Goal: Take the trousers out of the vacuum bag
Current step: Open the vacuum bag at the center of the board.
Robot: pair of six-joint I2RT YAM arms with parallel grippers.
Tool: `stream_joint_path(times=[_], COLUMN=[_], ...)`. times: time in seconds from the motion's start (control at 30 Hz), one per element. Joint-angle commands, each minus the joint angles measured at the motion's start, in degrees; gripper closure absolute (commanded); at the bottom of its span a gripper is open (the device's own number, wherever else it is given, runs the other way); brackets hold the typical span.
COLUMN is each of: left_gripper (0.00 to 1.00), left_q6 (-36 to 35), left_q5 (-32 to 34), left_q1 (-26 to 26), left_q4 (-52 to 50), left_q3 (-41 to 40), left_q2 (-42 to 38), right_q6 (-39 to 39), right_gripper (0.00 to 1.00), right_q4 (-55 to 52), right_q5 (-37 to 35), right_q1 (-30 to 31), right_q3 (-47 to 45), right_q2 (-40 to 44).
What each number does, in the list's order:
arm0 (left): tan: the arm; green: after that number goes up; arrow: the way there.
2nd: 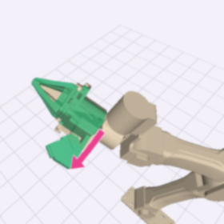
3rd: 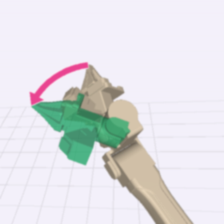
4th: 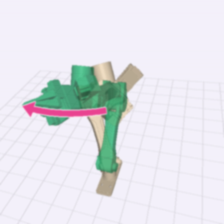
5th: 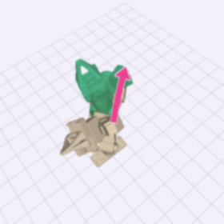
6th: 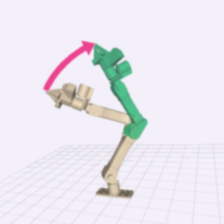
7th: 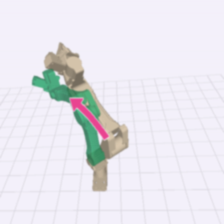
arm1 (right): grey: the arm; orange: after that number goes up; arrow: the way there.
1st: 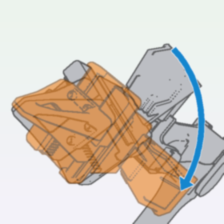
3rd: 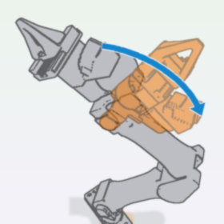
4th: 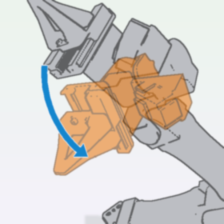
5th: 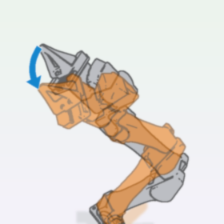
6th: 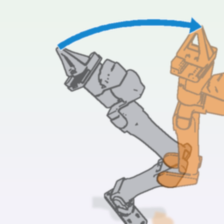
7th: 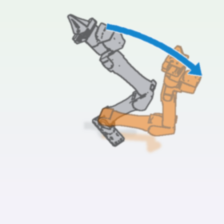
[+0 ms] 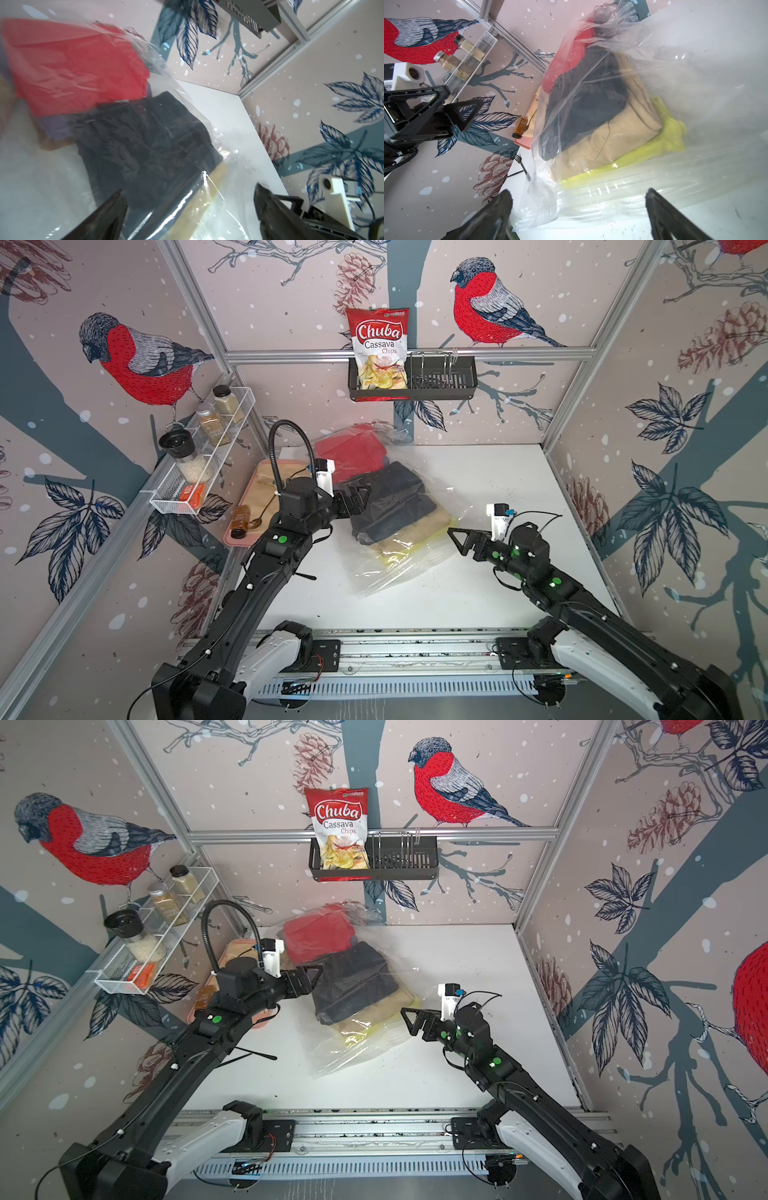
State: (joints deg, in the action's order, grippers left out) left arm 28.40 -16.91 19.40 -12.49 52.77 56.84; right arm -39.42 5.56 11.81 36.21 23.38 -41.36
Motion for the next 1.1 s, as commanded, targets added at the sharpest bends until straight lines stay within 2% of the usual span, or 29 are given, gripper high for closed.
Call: stream_joint_path(times=[0.0, 0.13, 0.23, 0.37, 0.47, 0.57, 0.67, 0.73, 0.77, 0.9, 1.07], left_gripper=[0.03, 0.03, 0.09, 0.17, 0.18, 0.17, 0.14, 0.09, 0.03, 0.02, 0.02], left_q6=[-2.2, -4.0, -5.9, -8.1, -9.9, -11.0, -11.5, -10.5, -9.6, -7.0, -3.1], left_q5=[4.8, 11.2, 15.2, 16.9, 19.0, 22.9, 23.9, 27.8, 30.7, 36.7, 45.3], left_q1=[4.9, 13.3, 19.0, 22.9, 25.2, 27.4, 30.3, 34.3, 36.5, 43.0, 51.0], left_q4=[-4.9, -8.9, -12.1, -14.4, -15.2, -17.5, -17.9, -18.1, -18.1, -16.9, -16.1], left_q3=[1.7, 4.1, 6.9, 7.5, 7.4, 7.9, 7.9, 7.9, 7.5, 6.1, 7.0], left_q2=[-0.2, 1.5, 4.1, 7.3, 8.8, 10.1, 10.8, 11.5, 12.0, 14.2, 21.1], right_q6=[-1.4, -3.4, -5.4, -7.1, -8.0, -10.7, -13.1, -13.7, -14.0, -14.7, -14.8], right_gripper=[0.00, 0.00, 0.00, 0.00, 0.01, 0.04, 0.07, 0.06, 0.05, 0.01, 0.00], right_q4=[-3.9, -5.0, -4.8, -5.0, -4.9, -2.3, 4.0, 6.7, 7.6, 3.4, -4.4], right_q5=[-0.7, -1.3, -1.6, -4.4, -4.7, -6.0, -5.9, -6.5, -7.0, -10.3, -9.9], right_q1=[1.8, 5.3, 8.1, 11.9, 12.8, 12.9, 13.1, 13.2, 13.3, 13.3, 13.2], right_q3=[-1.4, -4.7, -7.0, -8.5, -9.5, -11.8, -13.7, -14.1, -14.2, -14.0, -14.5], right_q2=[3.7, 8.0, 10.2, 13.0, 14.1, 13.3, 10.4, 9.2, 9.1, 11.7, 20.4])
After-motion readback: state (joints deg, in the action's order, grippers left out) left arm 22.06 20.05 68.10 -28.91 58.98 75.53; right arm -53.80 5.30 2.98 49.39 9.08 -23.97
